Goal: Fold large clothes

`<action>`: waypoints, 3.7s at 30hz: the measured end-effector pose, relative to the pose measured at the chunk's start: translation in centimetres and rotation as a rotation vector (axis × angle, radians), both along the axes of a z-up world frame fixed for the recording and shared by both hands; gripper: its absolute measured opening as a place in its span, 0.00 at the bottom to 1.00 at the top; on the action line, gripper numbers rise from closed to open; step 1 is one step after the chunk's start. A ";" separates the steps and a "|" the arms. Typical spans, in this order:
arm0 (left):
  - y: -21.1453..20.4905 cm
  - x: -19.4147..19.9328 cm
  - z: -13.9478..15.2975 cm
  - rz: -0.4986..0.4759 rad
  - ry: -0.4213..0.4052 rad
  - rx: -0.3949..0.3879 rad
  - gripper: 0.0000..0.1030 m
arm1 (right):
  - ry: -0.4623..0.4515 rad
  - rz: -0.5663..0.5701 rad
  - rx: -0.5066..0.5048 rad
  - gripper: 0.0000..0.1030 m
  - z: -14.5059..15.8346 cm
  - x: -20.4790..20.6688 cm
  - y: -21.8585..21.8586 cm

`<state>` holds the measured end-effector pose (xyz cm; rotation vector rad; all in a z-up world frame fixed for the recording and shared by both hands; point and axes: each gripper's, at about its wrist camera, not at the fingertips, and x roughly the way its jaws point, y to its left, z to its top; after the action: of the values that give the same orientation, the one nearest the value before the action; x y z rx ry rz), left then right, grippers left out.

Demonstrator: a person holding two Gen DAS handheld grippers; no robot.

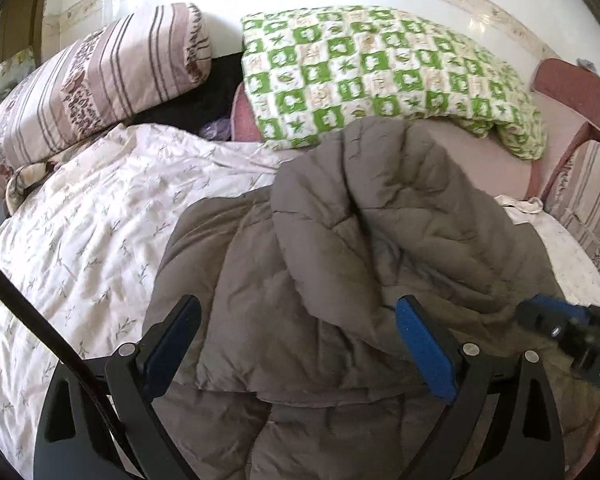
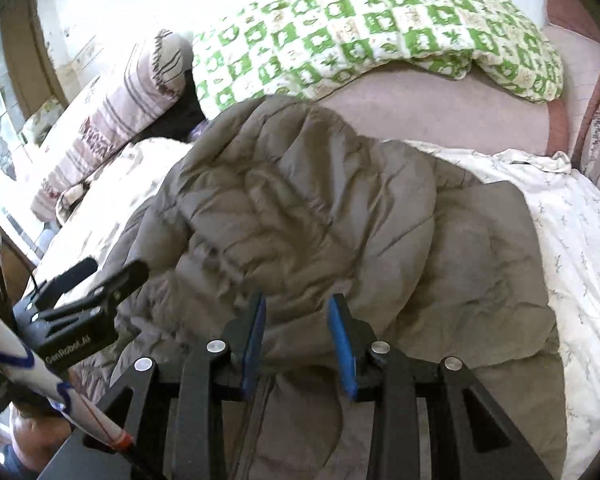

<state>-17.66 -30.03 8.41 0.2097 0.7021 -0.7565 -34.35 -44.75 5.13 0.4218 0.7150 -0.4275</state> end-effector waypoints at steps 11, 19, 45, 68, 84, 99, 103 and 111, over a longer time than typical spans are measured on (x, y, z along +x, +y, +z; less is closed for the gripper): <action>-2.2 -0.2 -3.4 -0.037 0.042 0.104 0.95 | 0.060 -0.002 0.075 0.35 -5.1 2.8 -1.0; -2.1 -0.7 -3.1 -0.036 0.041 0.117 0.95 | 0.043 -0.011 0.107 0.36 -4.1 1.9 -1.0; 14.4 -14.0 -1.5 -0.030 0.108 0.167 0.95 | 0.084 0.005 0.112 0.48 -4.1 -18.7 13.4; 21.3 -21.8 -6.5 0.054 -0.052 0.222 0.95 | 0.109 -0.001 -0.120 0.66 -7.8 -20.4 18.7; 21.3 -22.0 -6.6 0.047 -0.064 0.209 0.95 | 0.096 -0.024 -0.089 0.68 -7.3 -22.0 19.3; 21.5 -22.2 -6.7 0.044 -0.068 0.205 0.95 | -0.005 -0.314 0.016 0.68 -4.6 -31.1 9.9; 21.5 -22.1 -6.7 0.043 -0.069 0.205 0.95 | 0.022 -0.308 0.048 0.69 -6.2 -30.8 9.7; 21.5 -22.2 -6.7 0.042 -0.068 0.204 0.95 | 0.076 -0.286 -0.011 0.76 -7.1 -29.7 10.5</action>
<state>-39.84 -8.56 1.67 0.4034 0.7171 -0.6345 -64.09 -34.21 -1.95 0.5016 0.7278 -0.7201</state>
